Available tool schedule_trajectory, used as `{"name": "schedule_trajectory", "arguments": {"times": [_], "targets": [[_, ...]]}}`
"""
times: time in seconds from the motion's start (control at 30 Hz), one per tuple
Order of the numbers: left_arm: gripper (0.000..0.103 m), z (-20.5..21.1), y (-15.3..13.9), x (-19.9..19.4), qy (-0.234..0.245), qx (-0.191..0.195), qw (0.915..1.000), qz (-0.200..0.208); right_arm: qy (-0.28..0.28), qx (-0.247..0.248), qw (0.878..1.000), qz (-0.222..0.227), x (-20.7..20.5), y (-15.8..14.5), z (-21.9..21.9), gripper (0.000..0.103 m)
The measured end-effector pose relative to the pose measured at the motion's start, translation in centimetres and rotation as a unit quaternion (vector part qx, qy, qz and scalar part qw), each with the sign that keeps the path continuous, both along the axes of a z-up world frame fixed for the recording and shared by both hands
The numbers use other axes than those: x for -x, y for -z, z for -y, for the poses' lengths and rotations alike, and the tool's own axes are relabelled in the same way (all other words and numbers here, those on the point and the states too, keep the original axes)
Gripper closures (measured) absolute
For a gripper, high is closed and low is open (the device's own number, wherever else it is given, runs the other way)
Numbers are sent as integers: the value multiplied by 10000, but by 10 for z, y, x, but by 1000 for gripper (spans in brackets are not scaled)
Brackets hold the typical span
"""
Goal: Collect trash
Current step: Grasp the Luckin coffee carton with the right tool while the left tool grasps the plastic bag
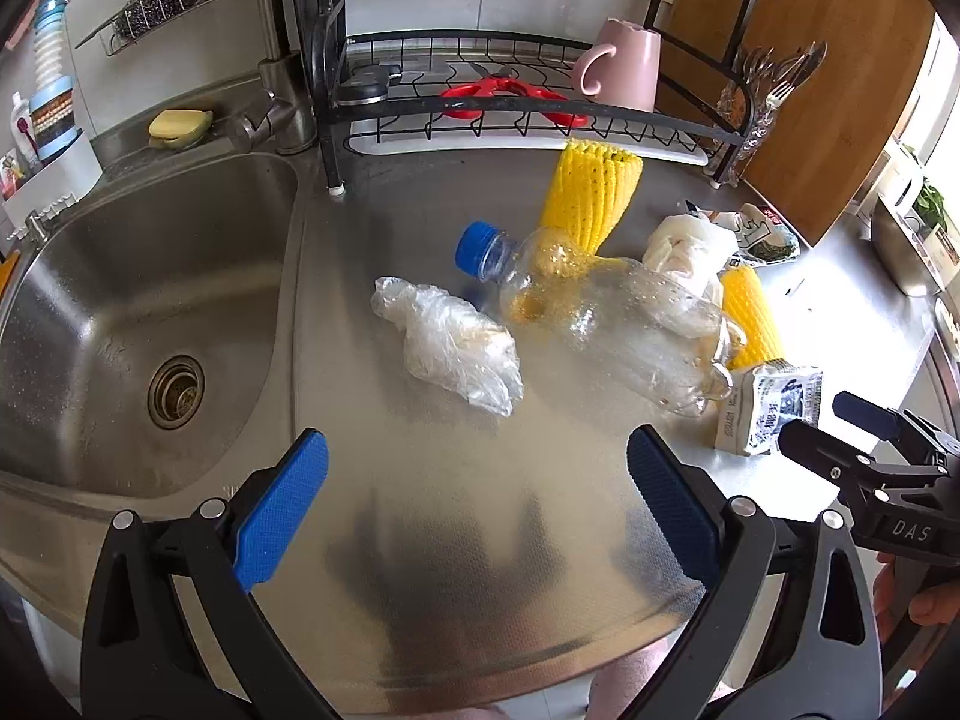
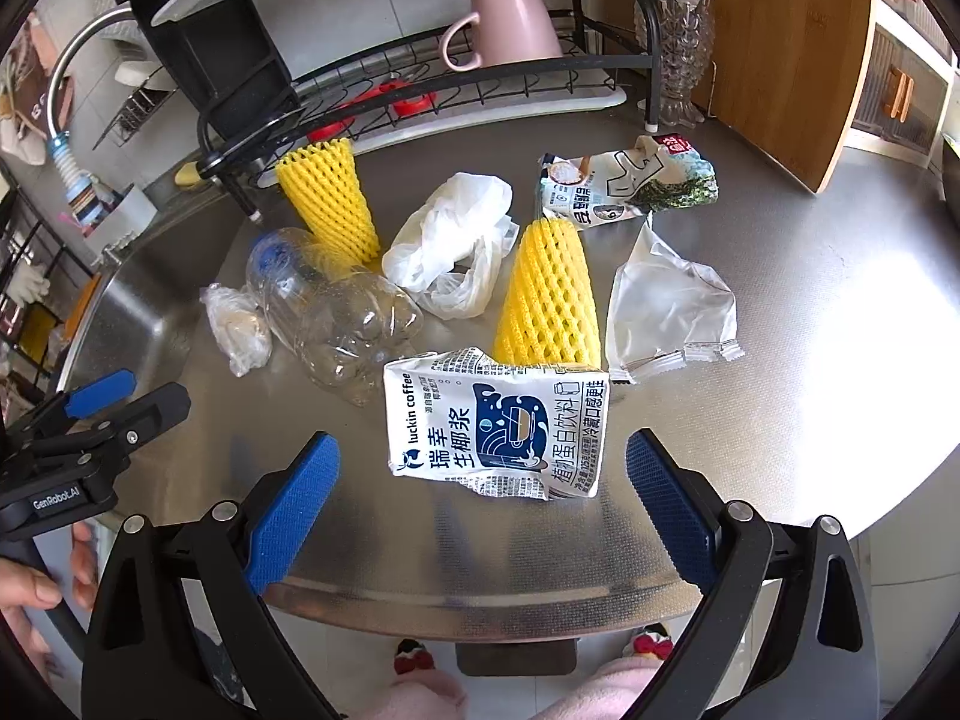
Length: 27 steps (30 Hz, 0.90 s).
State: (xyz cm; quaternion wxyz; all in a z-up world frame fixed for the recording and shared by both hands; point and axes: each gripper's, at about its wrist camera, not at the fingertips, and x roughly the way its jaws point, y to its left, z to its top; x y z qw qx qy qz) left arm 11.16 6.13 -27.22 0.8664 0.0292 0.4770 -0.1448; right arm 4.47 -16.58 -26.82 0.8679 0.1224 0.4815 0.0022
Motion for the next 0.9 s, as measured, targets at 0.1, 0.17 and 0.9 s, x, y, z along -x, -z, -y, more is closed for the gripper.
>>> {"name": "schedule_trajectory", "arguments": {"times": [0.1, 0.17, 0.9], "targets": [[9, -1, 6, -13, 20, -59, 10000, 22, 143, 55, 9999, -64, -3, 5, -1, 6], [9, 1, 9, -22, 61, -81, 9999, 34, 247, 50, 9996, -99, -4, 8, -1, 6], [85, 12, 40, -51, 474, 28, 9986, -214, 425, 271, 9987, -124, -16, 33, -10, 16]]}}
